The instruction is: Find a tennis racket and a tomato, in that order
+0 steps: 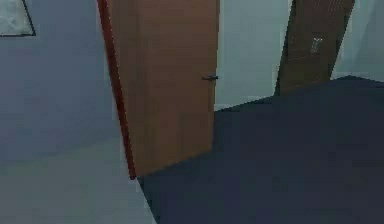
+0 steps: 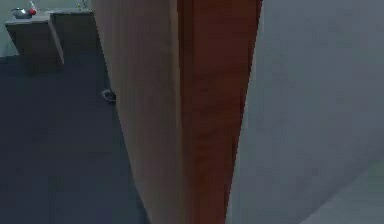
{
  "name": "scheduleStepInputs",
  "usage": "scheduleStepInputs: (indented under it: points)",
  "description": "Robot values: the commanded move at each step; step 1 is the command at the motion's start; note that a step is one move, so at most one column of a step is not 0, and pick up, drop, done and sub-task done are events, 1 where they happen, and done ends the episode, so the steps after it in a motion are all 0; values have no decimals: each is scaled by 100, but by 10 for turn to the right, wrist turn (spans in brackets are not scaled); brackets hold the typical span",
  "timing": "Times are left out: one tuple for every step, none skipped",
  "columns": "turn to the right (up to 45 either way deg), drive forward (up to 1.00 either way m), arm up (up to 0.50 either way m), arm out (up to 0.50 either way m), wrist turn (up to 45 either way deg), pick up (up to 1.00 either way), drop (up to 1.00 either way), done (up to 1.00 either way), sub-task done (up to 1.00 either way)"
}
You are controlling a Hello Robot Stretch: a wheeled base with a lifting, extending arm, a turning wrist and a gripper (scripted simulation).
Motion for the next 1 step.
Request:
scheduleStepInputs:
  points:
    - [-450,0,0,0,0,0,0,0,0]
